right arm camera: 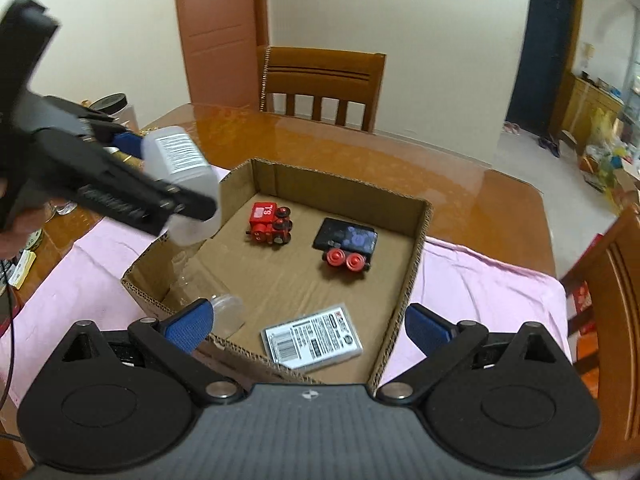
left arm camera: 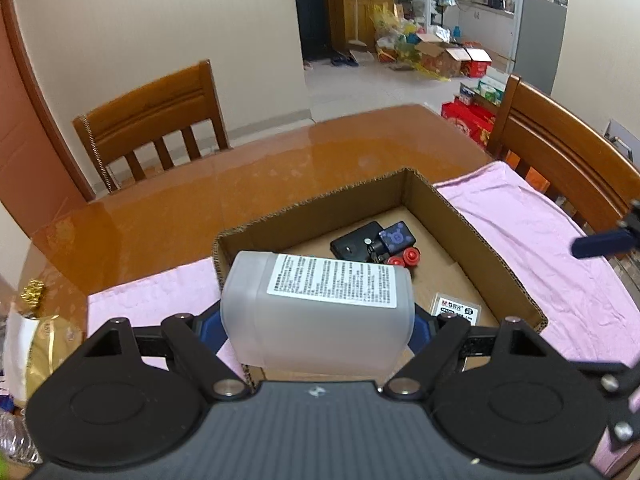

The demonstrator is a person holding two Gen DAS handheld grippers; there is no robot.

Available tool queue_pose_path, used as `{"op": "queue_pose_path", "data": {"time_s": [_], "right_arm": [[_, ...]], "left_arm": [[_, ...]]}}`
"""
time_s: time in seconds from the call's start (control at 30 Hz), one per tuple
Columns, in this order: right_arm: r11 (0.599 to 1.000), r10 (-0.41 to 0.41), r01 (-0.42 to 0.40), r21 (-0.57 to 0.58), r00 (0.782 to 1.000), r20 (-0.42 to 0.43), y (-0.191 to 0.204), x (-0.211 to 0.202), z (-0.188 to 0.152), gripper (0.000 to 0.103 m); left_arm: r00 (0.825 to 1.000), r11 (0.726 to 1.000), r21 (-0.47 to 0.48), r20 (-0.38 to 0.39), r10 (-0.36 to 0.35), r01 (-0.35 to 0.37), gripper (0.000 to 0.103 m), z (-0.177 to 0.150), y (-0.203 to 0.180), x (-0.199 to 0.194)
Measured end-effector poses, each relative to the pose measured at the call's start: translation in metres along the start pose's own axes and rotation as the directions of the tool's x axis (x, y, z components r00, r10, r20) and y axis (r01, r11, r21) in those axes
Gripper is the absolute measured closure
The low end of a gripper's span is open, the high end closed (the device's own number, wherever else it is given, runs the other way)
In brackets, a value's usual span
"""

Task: Organize rigid objects
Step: 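Carry the bottle and battery pack over the box and open both grippers, then move the left tool to the grey cat toy while the right approaches the teal round case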

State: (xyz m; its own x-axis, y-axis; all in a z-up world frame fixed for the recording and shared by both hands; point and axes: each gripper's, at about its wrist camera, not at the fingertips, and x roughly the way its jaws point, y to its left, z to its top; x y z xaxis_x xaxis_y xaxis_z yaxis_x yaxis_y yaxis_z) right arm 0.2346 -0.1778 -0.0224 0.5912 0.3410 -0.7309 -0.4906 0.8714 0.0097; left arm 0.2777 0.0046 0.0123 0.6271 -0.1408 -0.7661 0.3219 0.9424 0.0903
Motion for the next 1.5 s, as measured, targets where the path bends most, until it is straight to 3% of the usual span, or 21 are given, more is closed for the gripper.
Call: {"op": "queue_pose_path", "data": {"time_s": [0.3,0.43,0.77,1.07,1.2,1.5], "right_arm": [[0.995,-0.056,0.056,0.078,0.998,-0.002,-0.004,-0.018,-0.014,0.000],[0.991,-0.075,0.075,0.108,0.997,-0.011,-0.006,-0.022,-0.020,0.000],[0.985,-0.091,0.095,0.146,0.995,-0.034,-0.013,-0.022,-0.033,0.000],[0.978,-0.164,0.174,0.116,0.982,-0.093,-0.010,-0.012,-0.061,0.000],[0.976,-0.156,0.173,0.131,0.979,-0.133,-0.010,-0.003,-0.081,0.000],[0.971,-0.129,0.167,0.169,0.969,-0.211,-0.011,0.018,-0.107,0.000]], "left_arm": [[0.993,1.000,-0.002,-0.118,-0.019,0.019,0.018,0.001,0.004,0.043],[0.996,0.999,-0.017,-0.077,0.036,-0.038,0.012,0.003,0.007,0.045],[0.999,0.998,-0.030,-0.002,0.055,-0.055,0.005,0.000,0.011,0.019],[0.997,0.991,-0.122,0.047,0.057,-0.051,0.003,-0.038,0.010,-0.016],[0.995,0.984,-0.158,0.052,0.088,-0.079,0.003,-0.066,-0.001,-0.028],[0.999,0.989,-0.148,-0.036,0.019,-0.024,0.003,-0.110,-0.038,-0.016]]}}
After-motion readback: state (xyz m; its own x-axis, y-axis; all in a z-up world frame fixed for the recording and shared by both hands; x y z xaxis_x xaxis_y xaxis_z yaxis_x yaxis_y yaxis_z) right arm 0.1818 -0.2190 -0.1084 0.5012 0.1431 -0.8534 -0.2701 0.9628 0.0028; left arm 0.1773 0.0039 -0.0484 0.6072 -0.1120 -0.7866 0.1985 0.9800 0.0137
